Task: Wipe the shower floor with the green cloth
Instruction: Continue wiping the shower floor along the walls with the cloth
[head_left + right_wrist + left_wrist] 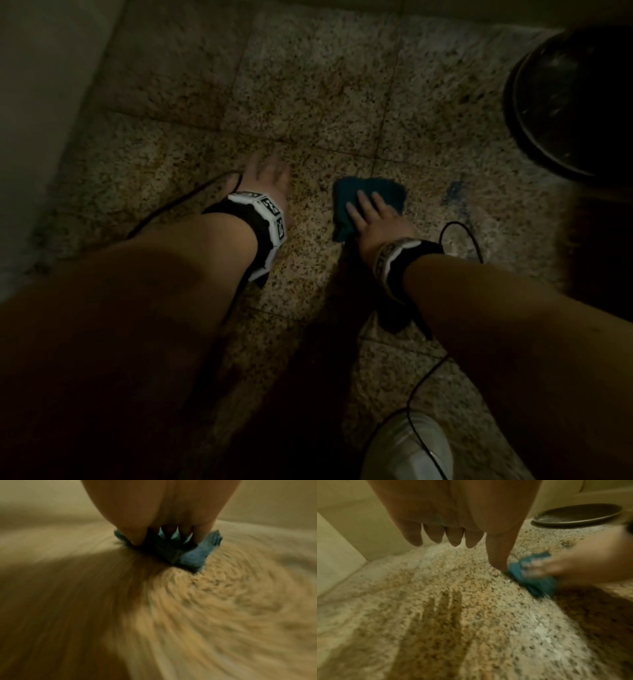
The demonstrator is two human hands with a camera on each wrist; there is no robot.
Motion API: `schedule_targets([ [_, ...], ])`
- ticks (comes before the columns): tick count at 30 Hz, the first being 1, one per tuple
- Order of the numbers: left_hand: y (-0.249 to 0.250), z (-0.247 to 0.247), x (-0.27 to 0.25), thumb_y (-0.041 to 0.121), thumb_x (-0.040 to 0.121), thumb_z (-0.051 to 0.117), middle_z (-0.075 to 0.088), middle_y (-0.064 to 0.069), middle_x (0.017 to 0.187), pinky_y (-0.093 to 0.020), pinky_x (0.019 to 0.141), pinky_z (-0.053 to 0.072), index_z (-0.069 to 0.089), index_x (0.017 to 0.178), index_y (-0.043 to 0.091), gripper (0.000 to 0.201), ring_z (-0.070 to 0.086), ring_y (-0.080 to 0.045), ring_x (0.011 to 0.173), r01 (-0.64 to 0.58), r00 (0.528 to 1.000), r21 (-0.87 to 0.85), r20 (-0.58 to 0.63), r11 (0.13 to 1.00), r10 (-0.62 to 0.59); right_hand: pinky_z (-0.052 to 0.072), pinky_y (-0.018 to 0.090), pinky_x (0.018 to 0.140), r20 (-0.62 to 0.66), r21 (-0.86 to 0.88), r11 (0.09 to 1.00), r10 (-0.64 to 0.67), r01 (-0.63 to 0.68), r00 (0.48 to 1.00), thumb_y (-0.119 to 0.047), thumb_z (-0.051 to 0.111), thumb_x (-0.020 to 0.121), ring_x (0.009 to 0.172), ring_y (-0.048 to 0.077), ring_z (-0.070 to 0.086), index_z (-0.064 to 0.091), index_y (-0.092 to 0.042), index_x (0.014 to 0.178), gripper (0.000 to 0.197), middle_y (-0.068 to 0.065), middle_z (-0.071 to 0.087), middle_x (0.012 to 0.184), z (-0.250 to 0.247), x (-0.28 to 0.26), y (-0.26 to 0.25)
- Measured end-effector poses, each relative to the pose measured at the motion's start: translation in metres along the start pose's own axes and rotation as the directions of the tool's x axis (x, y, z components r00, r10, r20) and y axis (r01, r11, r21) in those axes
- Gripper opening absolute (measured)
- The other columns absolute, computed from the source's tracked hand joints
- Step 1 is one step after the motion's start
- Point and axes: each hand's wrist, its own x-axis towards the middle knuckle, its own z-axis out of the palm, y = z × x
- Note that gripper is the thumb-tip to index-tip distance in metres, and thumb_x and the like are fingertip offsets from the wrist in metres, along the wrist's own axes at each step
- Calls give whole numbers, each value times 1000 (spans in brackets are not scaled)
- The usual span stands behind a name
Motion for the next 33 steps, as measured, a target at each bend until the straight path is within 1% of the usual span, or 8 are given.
schedule_targets([
  [3,10,4,17,55,91,48,-16,-4,157,-45,116,11,-10,151,18,91,-10,-29,145,-23,999,-17,22,1000,23,-1,38,118,-48,111,990,93,-87,994,-33,25,104,144,24,-19,-14,-27,151,61,-1,-28,154,-17,17,16],
  [9,25,9,52,58,88,50,-12,-4,158,-45,116,9,-6,151,18,94,-7,-29,145,-109,993,-77,36,991,112,-3,38,118,-144,168,981,123,-98,982,-34,27,103,145,25,-17,-12,-26,151,62,1,-26,155,-25,33,28],
  [14,41,11,73,59,83,58,-13,-4,158,-42,116,10,-10,151,18,105,-2,-29,145,-143,987,-121,60,982,151,-5,38,117,-198,161,986,80,-48,977,-34,27,104,144,26,-18,-10,-28,151,60,2,-24,156,-15,32,30],
  [21,50,20,77,70,64,68,-26,-11,154,-48,115,6,-23,147,19,133,-9,-34,144,-156,981,-68,103,985,163,-10,38,115,-151,50,995,-74,82,986,-31,34,102,142,28,-24,-16,-28,149,68,1,-31,152,39,-9,36],
  [24,51,17,83,73,61,68,-25,-7,154,-50,115,6,-23,147,24,134,-11,-34,143,-230,972,-27,41,973,231,-14,36,113,-135,67,994,-77,87,988,-35,29,103,142,27,-26,-17,-29,148,65,-4,-37,146,55,-23,34],
  [26,57,11,85,71,63,68,-26,-8,154,-49,115,6,-23,147,24,132,-11,-35,143,-264,964,27,43,964,263,-13,37,114,-136,58,994,-82,91,987,-39,29,102,142,27,-25,-16,-29,149,65,-2,-32,152,55,-23,35],
  [30,69,6,89,63,65,73,-26,-10,154,-46,116,12,-26,145,23,133,-8,-37,144,-232,970,20,84,973,229,-10,37,115,-138,11,994,-102,104,985,-43,36,99,143,24,-22,-14,-31,149,72,-2,-27,155,45,-16,47],
  [33,71,9,93,64,64,73,-30,-8,152,-47,117,16,-30,144,24,136,-9,-35,144,-203,973,33,119,979,197,-9,37,116,-180,74,997,-22,36,983,-39,40,98,144,24,-20,-12,-31,150,74,-2,-24,156,27,-1,55],
])
